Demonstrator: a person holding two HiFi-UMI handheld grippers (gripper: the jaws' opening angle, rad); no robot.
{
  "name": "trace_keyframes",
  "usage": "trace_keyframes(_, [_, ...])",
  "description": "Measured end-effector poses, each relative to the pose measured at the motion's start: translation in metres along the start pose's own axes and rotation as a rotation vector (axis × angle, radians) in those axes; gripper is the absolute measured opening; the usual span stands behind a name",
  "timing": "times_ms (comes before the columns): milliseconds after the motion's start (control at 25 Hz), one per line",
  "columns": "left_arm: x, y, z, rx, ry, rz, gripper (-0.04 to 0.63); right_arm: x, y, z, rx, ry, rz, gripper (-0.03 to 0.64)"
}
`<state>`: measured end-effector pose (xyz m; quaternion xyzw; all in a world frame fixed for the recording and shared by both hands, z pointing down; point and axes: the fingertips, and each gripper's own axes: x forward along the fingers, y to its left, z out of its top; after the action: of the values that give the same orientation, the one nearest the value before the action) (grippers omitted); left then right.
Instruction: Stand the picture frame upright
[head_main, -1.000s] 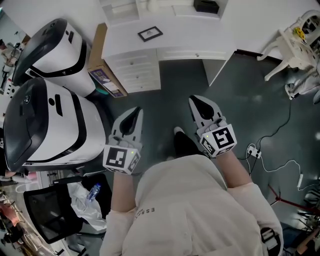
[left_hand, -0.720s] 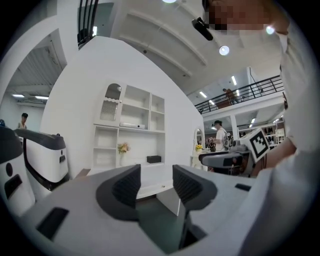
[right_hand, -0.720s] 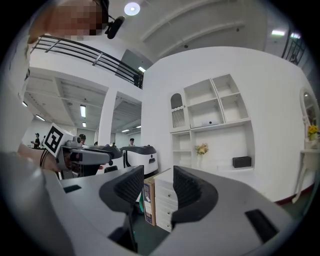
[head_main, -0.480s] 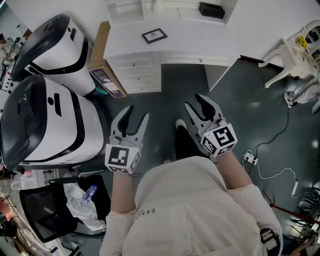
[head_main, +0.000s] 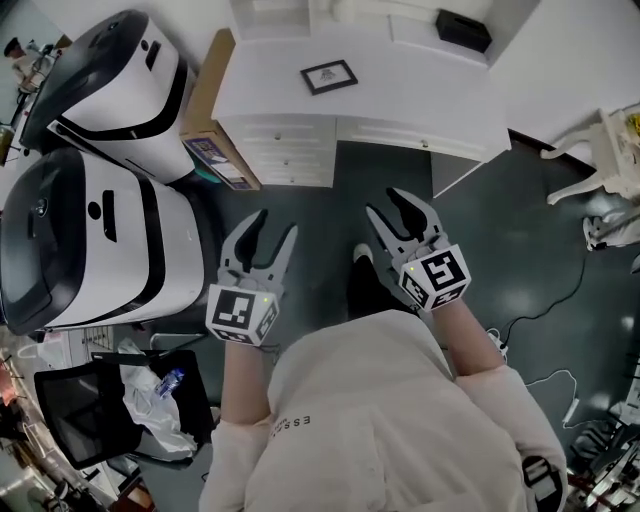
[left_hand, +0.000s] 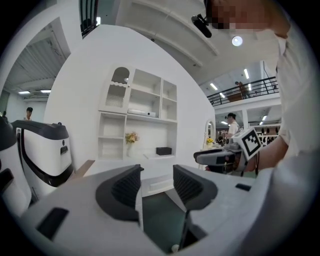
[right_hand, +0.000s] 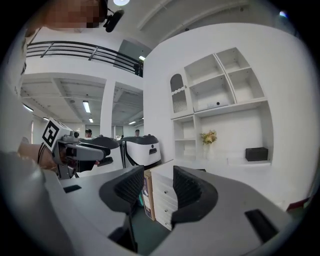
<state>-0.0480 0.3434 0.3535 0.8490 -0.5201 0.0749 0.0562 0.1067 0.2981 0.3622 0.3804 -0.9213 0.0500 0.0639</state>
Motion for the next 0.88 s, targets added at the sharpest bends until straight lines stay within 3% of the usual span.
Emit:
trace_keyframes(560, [0.176,0.039,0.048,-0.001,0.009,0.072,0.187,0.107,-0.161,0.032,0.012,0.004,0.084,0.176])
trace_keyframes(880, [0.233,0.063,0.054,-0.015,0.031,0.106,0.187,0.154,-0.214,0.023,0.023,0.071,0.093,0.176])
